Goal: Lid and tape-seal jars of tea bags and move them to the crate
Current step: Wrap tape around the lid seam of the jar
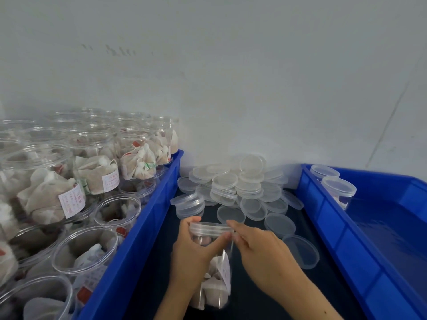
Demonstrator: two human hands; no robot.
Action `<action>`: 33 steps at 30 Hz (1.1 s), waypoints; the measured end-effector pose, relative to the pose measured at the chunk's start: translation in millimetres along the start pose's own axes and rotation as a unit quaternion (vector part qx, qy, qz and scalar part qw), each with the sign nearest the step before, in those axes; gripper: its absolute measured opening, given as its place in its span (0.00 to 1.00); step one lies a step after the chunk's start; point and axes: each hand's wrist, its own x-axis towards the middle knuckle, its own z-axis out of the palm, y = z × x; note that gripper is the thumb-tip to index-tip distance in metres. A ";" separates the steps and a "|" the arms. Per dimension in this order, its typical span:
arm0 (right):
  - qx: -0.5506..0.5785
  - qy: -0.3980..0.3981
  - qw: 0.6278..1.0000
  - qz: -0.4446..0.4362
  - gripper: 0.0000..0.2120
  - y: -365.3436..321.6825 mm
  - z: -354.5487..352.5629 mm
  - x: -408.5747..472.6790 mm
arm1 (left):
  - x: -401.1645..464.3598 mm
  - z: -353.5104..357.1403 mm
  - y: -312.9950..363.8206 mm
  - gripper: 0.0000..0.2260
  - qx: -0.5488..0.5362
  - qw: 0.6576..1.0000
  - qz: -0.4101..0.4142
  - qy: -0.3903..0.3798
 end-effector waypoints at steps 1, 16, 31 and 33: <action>0.022 -0.008 1.000 0.004 0.19 3.1 -0.1 1.4 | 0.5 -0.9 -0.6 0.35 -0.010 1.000 -0.001 -0.001; -0.088 -0.081 0.993 -0.019 0.23 17.0 -18.9 11.3 | 2.1 -11.0 -0.4 0.35 -0.134 0.987 -0.021 -0.091; -0.132 0.035 0.981 -0.141 0.18 38.6 -10.5 18.8 | 9.0 -12.7 -3.0 0.45 -0.163 0.959 -0.071 -0.222; -0.163 0.046 0.975 -0.143 0.12 36.0 -8.9 19.0 | 9.4 -13.4 -4.2 0.44 -0.148 0.961 -0.070 -0.221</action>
